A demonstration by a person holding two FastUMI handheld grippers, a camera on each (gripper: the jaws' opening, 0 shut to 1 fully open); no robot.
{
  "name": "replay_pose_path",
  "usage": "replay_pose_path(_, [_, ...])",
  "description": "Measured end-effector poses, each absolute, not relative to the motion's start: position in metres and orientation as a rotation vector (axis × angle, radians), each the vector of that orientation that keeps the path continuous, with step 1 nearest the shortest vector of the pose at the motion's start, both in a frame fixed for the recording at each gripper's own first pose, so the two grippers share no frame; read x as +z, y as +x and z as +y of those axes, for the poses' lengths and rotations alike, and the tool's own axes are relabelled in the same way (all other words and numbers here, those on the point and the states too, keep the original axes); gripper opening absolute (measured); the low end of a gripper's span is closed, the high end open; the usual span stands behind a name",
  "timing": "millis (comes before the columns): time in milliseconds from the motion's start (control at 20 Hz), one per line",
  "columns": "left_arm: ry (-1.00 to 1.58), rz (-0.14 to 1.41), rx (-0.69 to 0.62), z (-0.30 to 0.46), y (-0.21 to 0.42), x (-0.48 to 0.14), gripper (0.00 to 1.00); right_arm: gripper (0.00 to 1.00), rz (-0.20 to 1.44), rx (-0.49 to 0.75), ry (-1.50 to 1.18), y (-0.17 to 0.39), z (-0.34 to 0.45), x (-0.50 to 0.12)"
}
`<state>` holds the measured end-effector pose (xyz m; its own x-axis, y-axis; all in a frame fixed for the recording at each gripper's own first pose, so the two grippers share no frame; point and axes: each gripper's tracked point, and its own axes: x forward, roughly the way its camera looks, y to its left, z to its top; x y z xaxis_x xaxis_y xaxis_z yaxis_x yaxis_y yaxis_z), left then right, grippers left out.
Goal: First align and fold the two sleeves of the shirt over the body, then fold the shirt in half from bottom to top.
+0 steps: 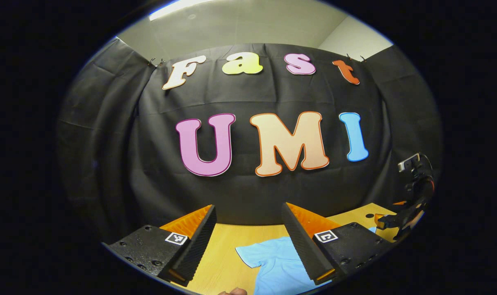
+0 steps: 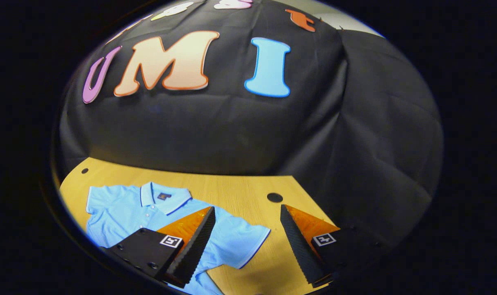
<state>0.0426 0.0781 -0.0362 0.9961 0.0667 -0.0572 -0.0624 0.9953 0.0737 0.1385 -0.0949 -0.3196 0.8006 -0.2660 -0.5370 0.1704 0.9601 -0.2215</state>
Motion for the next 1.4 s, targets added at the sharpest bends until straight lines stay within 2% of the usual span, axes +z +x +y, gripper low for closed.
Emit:
replay_pose_path(50, [0.073, 0.064, 0.068, 0.08, 0.045, -0.037, 1.0, 0.99, 0.633, -0.238, -0.158, 0.138, -0.098, -0.334])
replay_pose_path(100, [0.075, 0.068, 0.069, 0.082, 0.047, -0.038, 0.95, 0.99, 0.668, -0.246, -0.156, 0.137, -0.101, -0.349])
replay_pose_path(150, [0.076, 0.071, 0.07, 0.084, 0.048, -0.041, 0.95, 1.0, 0.695, -0.254, -0.157, 0.138, -0.105, -0.36])
replay_pose_path(200, [0.078, 0.077, 0.071, 0.086, 0.05, -0.043, 1.0, 1.0, 0.719, -0.259, -0.162, 0.138, -0.11, -0.372])
replay_pose_path(250, [0.077, 0.082, 0.072, 0.087, 0.053, -0.046, 0.95, 0.99, 0.743, -0.263, -0.166, 0.139, -0.113, -0.384])
replay_pose_path(300, [0.075, 0.088, 0.074, 0.089, 0.055, -0.048, 1.0, 1.0, 0.769, -0.265, -0.161, 0.136, -0.114, -0.394])
replay_pose_path(500, [0.075, 0.103, 0.085, 0.092, 0.056, -0.054, 0.96, 0.99, 0.852, -0.286, -0.151, 0.132, -0.122, -0.426])
replay_pose_path(750, [0.075, 0.116, 0.096, 0.1, 0.06, -0.06, 0.96, 1.0, 0.962, -0.329, -0.11, 0.12, -0.133, -0.455])
replay_pose_path(950, [0.074, 0.122, 0.106, 0.105, 0.06, -0.063, 0.96, 0.98, 0.991, -0.334, 0.05, 0.12, -0.124, -0.461])
replay_pose_path(1000, [0.072, 0.125, 0.108, 0.105, 0.06, -0.065, 0.96, 0.93, 0.978, -0.355, 0.064, 0.122, -0.127, -0.462])
replay_pose_path(1300, [0.064, 0.138, 0.117, 0.11, 0.06, -0.069, 0.96, 0.09, 0.961, -0.316, 0.13, 0.127, -0.111, -0.462])
replay_pose_path(1350, [0.063, 0.138, 0.119, 0.112, 0.058, -0.07, 0.96, 0.04, 0.966, -0.294, 0.168, 0.128, -0.102, -0.456])
replay_pose_path(1400, [0.062, 0.136, 0.121, 0.113, 0.058, -0.069, 0.96, 0.04, 0.944, -0.284, 0.193, 0.133, -0.096, -0.451])
